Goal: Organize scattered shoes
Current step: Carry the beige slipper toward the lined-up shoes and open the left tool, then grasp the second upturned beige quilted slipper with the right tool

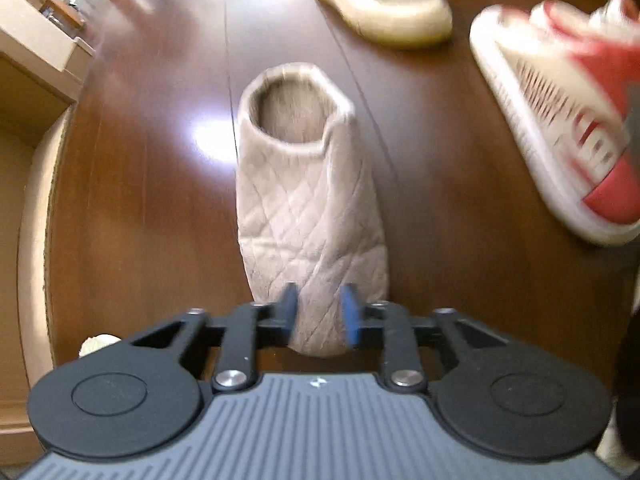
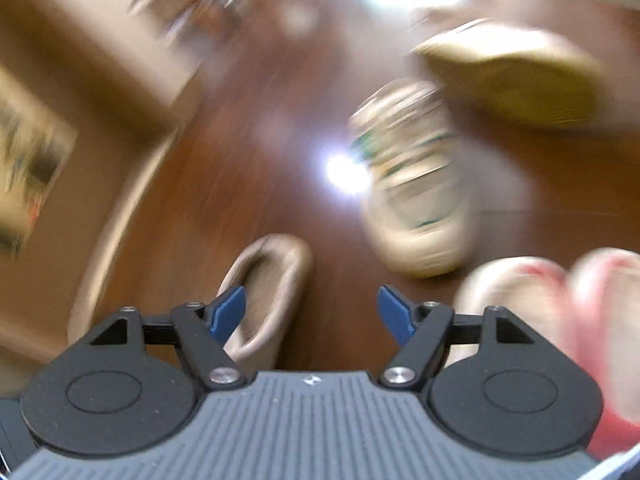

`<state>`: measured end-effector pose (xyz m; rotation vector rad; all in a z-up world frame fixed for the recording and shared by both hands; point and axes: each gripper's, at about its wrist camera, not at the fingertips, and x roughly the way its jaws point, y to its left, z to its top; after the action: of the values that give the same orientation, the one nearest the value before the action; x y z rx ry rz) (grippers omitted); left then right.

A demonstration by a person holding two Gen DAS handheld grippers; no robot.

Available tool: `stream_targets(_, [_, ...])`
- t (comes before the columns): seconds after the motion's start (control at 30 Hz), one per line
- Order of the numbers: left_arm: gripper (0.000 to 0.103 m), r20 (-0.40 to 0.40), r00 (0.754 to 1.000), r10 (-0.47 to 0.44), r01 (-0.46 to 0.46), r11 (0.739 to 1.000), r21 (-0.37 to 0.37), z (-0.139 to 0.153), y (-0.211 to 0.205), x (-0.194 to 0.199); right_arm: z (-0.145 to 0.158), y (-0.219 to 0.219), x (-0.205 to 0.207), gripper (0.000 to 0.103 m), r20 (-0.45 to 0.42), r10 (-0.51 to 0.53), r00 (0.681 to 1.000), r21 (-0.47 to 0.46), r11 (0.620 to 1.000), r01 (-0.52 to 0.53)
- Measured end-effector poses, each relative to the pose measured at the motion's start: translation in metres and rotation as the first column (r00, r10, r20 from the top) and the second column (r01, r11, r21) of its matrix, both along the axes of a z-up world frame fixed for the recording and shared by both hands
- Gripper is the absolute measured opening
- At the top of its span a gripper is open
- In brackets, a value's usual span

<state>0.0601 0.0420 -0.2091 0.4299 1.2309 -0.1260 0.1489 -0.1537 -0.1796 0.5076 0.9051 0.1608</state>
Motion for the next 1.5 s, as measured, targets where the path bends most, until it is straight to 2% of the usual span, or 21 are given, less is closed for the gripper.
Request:
stream_targets(0.07, [0.037, 0.039, 0.999, 0.006, -0.005, 1.000, -0.020, 0.017, -0.010, 0.000, 0.010, -0.027, -0.021, 0.072, 0.029, -0.069, 0.997, -0.025, 0.997, 0.070])
stream_targets(0.1, [0.037, 0.058, 0.998, 0.014, -0.012, 0.999, -0.039, 0.026, -0.014, 0.003, 0.020, -0.050, -0.046, 0.072, 0.067, -0.134, 0.989, -0.061, 0.989, 0.138])
stream_targets(0.23, [0.038, 0.090, 0.994, 0.065, -0.050, 0.987, -0.155, 0.056, -0.025, 0.021, 0.048, -0.091, -0.095, 0.072, 0.160, -0.213, 0.964, -0.133, 0.963, 0.235])
stream_targets(0.33, [0.046, 0.102, 0.992, 0.070, -0.046, 0.974, -0.220, 0.076, -0.042, 0.032, 0.067, -0.119, -0.115, 0.072, 0.210, -0.219, 0.953, -0.180, 0.949, 0.258])
stream_targets(0.47, [0.049, 0.110, 0.993, 0.034, -0.004, 0.965, -0.261, 0.096, -0.073, 0.042, 0.089, -0.134, -0.124, 0.073, 0.216, -0.177, 0.960, -0.269, 0.935, 0.233])
stream_targets(0.53, [0.056, 0.104, 0.994, 0.011, 0.018, 0.963, -0.270, 0.103, -0.090, 0.047, 0.096, -0.139, -0.125, 0.072, 0.196, -0.152, 0.969, -0.316, 0.925, 0.209])
stream_targets(0.73, [0.057, 0.063, 0.997, 0.034, -0.013, 0.947, -0.320, 0.106, -0.110, 0.067, 0.094, -0.138, -0.108, 0.072, 0.135, -0.064, 0.989, -0.404, 0.908, 0.114])
stream_targets(0.83, [0.056, 0.043, 0.996, 0.083, -0.063, 0.938, -0.342, 0.103, -0.105, 0.091, 0.087, -0.134, -0.081, 0.070, 0.120, -0.007, 0.993, -0.468, 0.882, 0.063])
stream_targets(0.93, [0.056, 0.047, 0.993, 0.105, -0.082, 0.935, -0.346, 0.096, -0.101, 0.117, 0.077, -0.136, -0.051, 0.060, 0.107, 0.041, 0.993, -0.532, 0.847, 0.023])
stream_targets(1.03, [0.056, 0.059, 0.993, 0.097, -0.073, 0.942, -0.329, 0.085, -0.103, 0.150, 0.065, -0.141, -0.012, 0.053, 0.091, 0.089, 0.992, -0.572, 0.820, -0.021])
stream_targets(1.1, [0.056, 0.074, 0.994, 0.082, -0.055, 0.950, -0.308, 0.076, -0.106, 0.172, 0.056, -0.144, 0.013, 0.042, 0.077, 0.119, 0.990, -0.601, 0.797, -0.049])
stream_targets(1.13, [0.056, 0.080, 0.994, 0.072, -0.045, 0.953, -0.301, 0.073, -0.109, 0.180, 0.048, -0.146, 0.034, 0.039, 0.062, 0.141, 0.988, -0.628, 0.775, -0.072])
stream_targets(1.2, [0.056, 0.099, 0.994, 0.042, -0.014, 0.962, -0.274, 0.064, -0.114, 0.198, 0.038, -0.150, 0.062, 0.032, 0.047, 0.160, 0.986, -0.645, 0.759, -0.093])
stream_targets(1.3, [0.056, 0.118, 0.993, -0.001, 0.028, 0.973, -0.229, 0.052, -0.118, 0.220, 0.013, -0.154, 0.135, 0.032, 0.034, 0.146, 0.989, -0.615, 0.782, -0.095])
stream_targets(1.37, [0.056, 0.128, 0.992, -0.024, 0.049, 0.978, -0.202, 0.043, -0.116, 0.231, 0.006, -0.153, 0.158, 0.032, 0.040, 0.134, 0.990, -0.589, 0.804, -0.085])
stream_targets(1.43, [0.056, 0.129, 0.991, -0.028, 0.053, 0.980, -0.192, 0.036, -0.111, 0.238, -0.006, -0.148, 0.199, 0.032, 0.055, 0.098, 0.994, -0.510, 0.858, -0.056])
stream_targets(1.5, [0.056, 0.123, 0.992, -0.022, 0.045, 0.981, -0.188, 0.029, -0.104, 0.242, -0.016, -0.142, 0.223, 0.032, 0.065, 0.067, 0.996, -0.451, 0.892, -0.030])
